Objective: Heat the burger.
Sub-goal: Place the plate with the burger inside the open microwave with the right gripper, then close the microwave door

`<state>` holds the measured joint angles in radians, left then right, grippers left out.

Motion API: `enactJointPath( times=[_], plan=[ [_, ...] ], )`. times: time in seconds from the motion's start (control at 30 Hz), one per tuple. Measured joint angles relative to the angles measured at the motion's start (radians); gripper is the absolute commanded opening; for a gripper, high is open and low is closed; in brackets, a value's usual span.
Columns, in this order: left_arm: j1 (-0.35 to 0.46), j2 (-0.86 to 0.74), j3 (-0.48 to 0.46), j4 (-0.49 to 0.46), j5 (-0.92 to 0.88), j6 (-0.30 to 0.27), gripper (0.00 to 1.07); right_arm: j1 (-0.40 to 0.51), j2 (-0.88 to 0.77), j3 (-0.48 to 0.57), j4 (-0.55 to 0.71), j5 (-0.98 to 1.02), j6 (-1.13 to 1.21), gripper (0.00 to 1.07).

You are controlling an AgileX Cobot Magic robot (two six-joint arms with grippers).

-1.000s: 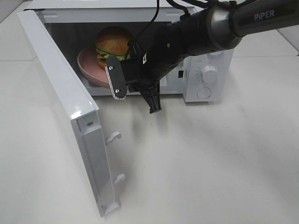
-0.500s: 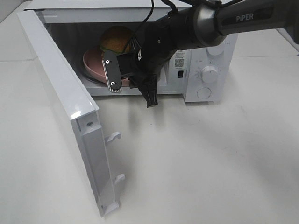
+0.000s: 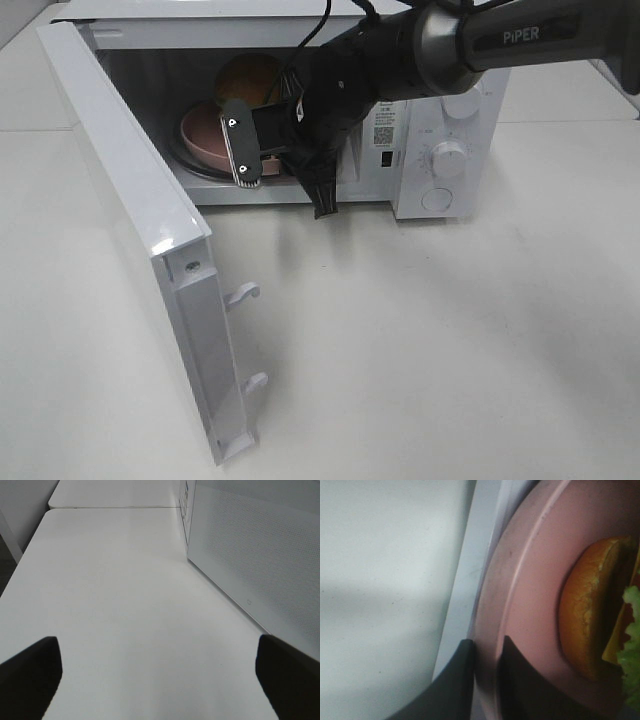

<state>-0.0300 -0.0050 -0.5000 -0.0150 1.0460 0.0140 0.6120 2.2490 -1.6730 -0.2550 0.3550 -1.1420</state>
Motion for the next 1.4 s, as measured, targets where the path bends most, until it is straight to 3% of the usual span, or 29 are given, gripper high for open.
enactJointPath(
  times=[0.07,0.23,0.77,1.03,1.4],
  plan=[
    [0.000,0.000,0.000,0.000,0.000,0.000,0.98,-0.001,0.000,-0.002,-0.022,-0.006,0.021,0.33],
    [0.000,0.000,0.000,0.000,0.000,0.000,0.98,-0.001,-0.001,-0.002,-0.024,-0.009,0.046,0.39],
    [0.000,0.000,0.000,0.000,0.000,0.000,0.98,-0.001,-0.029,0.003,-0.040,-0.009,0.124,0.39],
    [0.000,0.000,0.000,0.000,0.000,0.000,0.98,0.010,-0.075,0.095,-0.041,-0.013,0.128,0.39],
    [0.000,0.000,0.000,0.000,0.000,0.000,0.98,0.029,-0.174,0.217,-0.034,-0.015,0.139,0.49]
  ],
)
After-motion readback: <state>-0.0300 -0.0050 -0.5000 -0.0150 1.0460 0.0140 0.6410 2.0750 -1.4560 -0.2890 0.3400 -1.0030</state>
